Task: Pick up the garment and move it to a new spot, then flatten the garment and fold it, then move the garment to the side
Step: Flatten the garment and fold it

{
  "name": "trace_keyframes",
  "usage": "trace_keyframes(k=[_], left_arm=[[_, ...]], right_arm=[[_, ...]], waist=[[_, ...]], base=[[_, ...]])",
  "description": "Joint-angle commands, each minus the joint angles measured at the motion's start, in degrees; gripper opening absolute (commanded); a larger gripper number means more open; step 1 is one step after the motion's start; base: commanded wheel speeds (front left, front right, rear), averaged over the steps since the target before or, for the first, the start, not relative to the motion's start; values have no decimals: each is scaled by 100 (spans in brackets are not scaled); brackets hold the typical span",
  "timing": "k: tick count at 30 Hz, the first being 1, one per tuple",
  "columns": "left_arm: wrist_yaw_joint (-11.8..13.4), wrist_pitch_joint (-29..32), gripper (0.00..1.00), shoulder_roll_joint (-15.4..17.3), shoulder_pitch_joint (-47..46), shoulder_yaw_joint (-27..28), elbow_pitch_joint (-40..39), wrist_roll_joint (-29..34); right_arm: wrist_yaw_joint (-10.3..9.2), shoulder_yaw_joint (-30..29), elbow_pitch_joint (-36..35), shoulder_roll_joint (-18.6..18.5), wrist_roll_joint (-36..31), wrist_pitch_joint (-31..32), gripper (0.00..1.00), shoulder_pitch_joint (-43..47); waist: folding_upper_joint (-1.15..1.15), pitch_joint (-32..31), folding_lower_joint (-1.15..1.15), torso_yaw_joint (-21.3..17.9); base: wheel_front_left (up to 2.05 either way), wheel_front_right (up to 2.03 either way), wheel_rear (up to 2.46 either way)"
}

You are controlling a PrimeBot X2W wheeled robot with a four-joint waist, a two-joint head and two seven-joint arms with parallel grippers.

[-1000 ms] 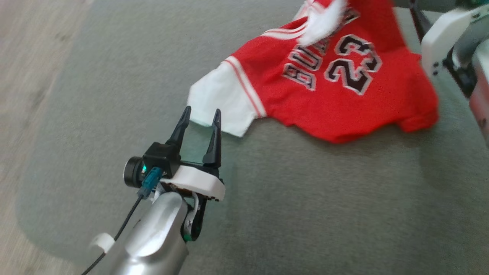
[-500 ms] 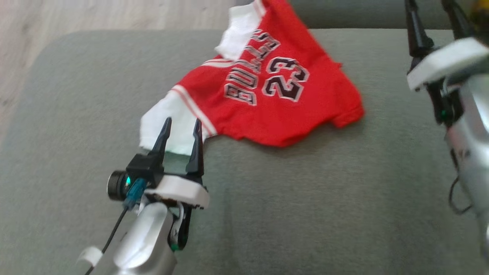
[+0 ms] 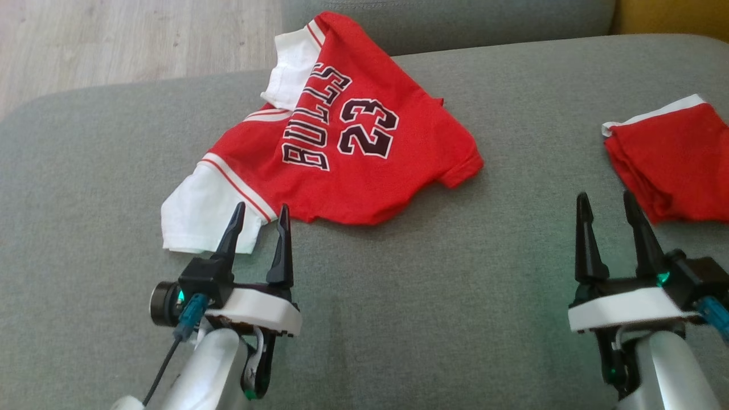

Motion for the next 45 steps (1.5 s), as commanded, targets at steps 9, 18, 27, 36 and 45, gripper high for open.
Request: trace_keyframes(k=[9, 18, 27, 36, 45], left_arm=[[-118, -55, 100, 20, -256, 187, -246, 145], [-143, -55, 100, -8, -468, 84, -229, 150], [-74, -55, 100, -13, -665, -176, -241, -80], [67, -55, 100, -14, -767, -356, -298, -240], [65, -55, 100, -12, -639, -167, -228, -77]], right_arm=[[-4, 303, -123, 57, -170, -52, 100, -348], [-4, 1556, 673, -263, -338, 506, 100, -987], [-4, 2445, 1957, -490, -528, 945, 100, -1762], [-4, 1993, 2825, -281, -945, 466, 100, -2412], [-4, 1502, 2902, -36, -956, -14, 0, -2398]], waist=[[0, 196, 1, 304], [0, 636, 1, 849], [0, 872, 1, 1348], [0, 957, 1, 1541], [0, 700, 1, 1166]], base=[[0, 0, 0], [0, 0, 0], [0, 0, 0], [0, 0, 0], [0, 0, 0]])
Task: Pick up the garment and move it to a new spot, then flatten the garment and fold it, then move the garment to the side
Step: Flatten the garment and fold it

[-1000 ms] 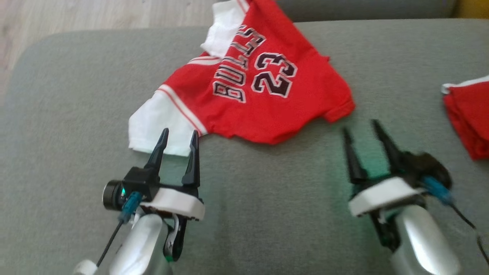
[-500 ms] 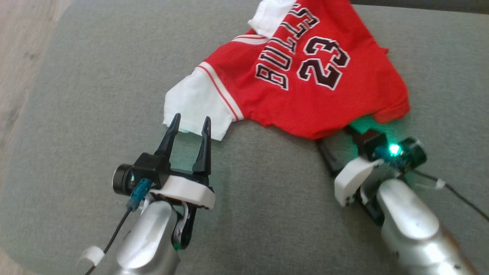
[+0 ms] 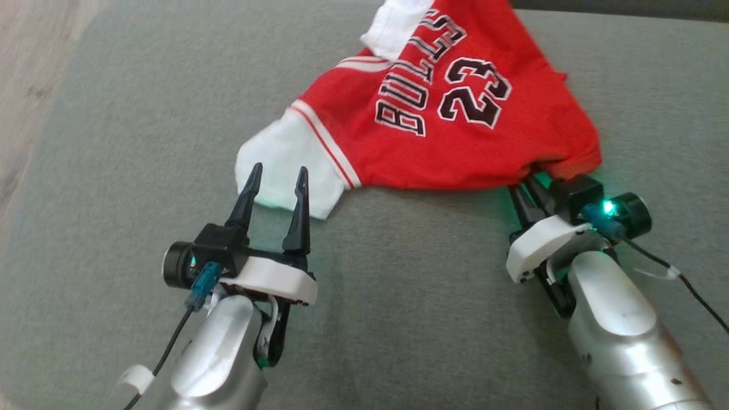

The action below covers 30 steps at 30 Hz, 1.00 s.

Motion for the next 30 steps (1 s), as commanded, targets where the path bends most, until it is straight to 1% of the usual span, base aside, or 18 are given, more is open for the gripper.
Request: trace_keyframes(k=[1, 7, 13, 19, 24, 26, 27, 28, 30], left_arm=[[-14, -55, 100, 49, -59, 224, -123, 75], [-86, -55, 100, 59, 77, 344, -54, 171], [-154, -55, 100, 56, 276, 429, 25, 208], [-165, -55, 100, 50, 450, 464, 22, 180], [-160, -55, 100, 48, 502, 421, -34, 128], [-153, -55, 100, 47, 490, 397, -57, 102], [-148, -55, 100, 47, 477, 384, -63, 96], [-146, -55, 100, 47, 461, 372, -64, 91], [-144, -55, 100, 47, 413, 353, -60, 86]], right_arm=[[-4, 0, -235, 114, 48, -100, 0, 46], [-4, -294, -653, 146, 2, -121, 0, 443], [-4, -607, -1235, 51, -350, -57, 0, 952], [-4, -856, -2143, -135, -900, 512, 0, 1377], [-4, -876, -2890, -255, -1356, 1135, 0, 1620], [-4, -737, -2942, -360, -1518, 1432, 29, 1666], [-4, -617, -2930, -403, -1530, 1537, 69, 1672], [-4, -495, -2905, -422, -1473, 1603, 100, 1668], [-4, -247, -2863, -497, -1368, 1591, 100, 1618]], waist=[[0, -157, 0, -171], [0, -481, 0, -496], [0, -912, 0, -802], [0, -1199, 0, -906], [0, -1201, 0, -876], [0, -1137, 0, -853], [0, -1101, 0, -844], [0, -1064, 0, -834], [0, -982, 0, -814]], base=[[0, 0, 0], [0, 0, 0], [0, 0, 0], [0, 0, 0], [0, 0, 0], [0, 0, 0], [0, 0, 0], [0, 0, 0], [0, 0, 0]])
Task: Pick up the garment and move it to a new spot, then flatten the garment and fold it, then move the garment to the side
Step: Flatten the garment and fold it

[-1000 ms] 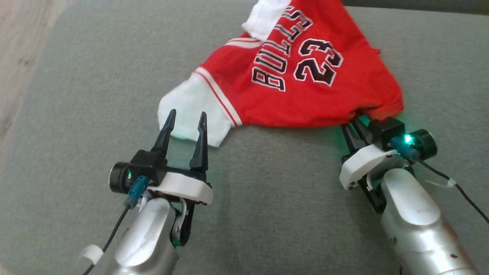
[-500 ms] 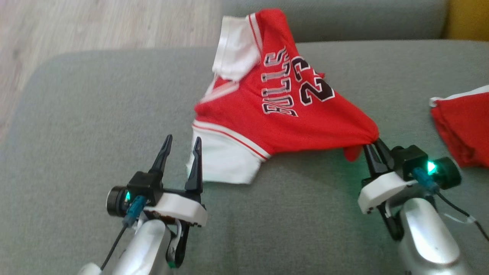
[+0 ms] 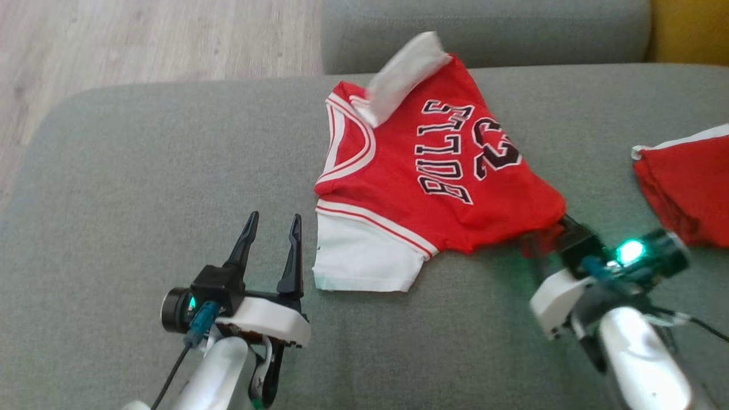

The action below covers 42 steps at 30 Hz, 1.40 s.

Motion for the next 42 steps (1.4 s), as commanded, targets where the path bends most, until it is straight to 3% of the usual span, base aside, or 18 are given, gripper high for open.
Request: trace_keyframes(k=[1, 6, 12, 18, 25, 36, 42], left_arm=[[8, -55, 100, 43, -268, 152, -184, -34], [16, -55, 100, 43, -369, 149, -117, -37], [5, -55, 100, 47, -387, 276, -48, 22], [-20, -55, 100, 46, -322, 410, -96, 84], [-60, -55, 100, 44, -271, 410, -131, 100], [-96, -55, 100, 43, -339, 317, 19, 84], [-147, 60, 100, 43, -571, 175, 481, 112]], right_arm=[[-4, 360, -103, -115, 105, -59, 100, -176], [-4, 1238, 186, -273, 792, -31, 100, -202], [-4, 1325, 92, -217, 1447, -219, 100, -68], [-4, 354, -305, 85, 1744, -837, 100, 498], [-4, -951, -317, 502, 1406, -1412, 100, 961], [-4, -1185, -354, 629, 1395, -1721, 100, 773], [-4, -1142, -375, 631, 1527, -1749, 100, 726]], waist=[[0, 96, 0, 33], [0, 214, 0, 20], [0, 188, 0, -154], [0, 60, 0, -420], [0, 60, 0, -565], [0, 182, 0, -663], [0, 322, 0, -716]], base=[[0, 0, 0], [0, 0, 0], [0, 0, 0], [0, 0, 0], [0, 0, 0], [0, 0, 0], [0, 0, 0]])
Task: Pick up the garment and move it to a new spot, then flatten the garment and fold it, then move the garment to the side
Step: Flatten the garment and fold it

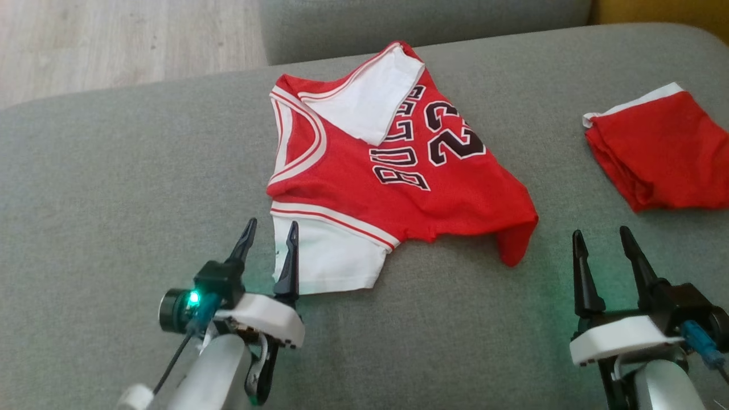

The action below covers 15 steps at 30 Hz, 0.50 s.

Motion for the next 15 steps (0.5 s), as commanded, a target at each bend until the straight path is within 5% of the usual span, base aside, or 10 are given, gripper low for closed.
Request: trace_keyframes(k=[1, 15], left_arm=[[-29, 85, 100, 44, -430, 104, 3, 43], [86, 805, 100, 325, -1778, 248, 1776, -34]], right_arm=[[-4, 184, -220, -32, 43, -75, 100, -272], [-4, 431, -450, -32, 145, -78, 100, -573]], waist=[[0, 77, 0, -41], [0, 646, 0, -550]], base=[[0, 0, 0], [0, 0, 0]])
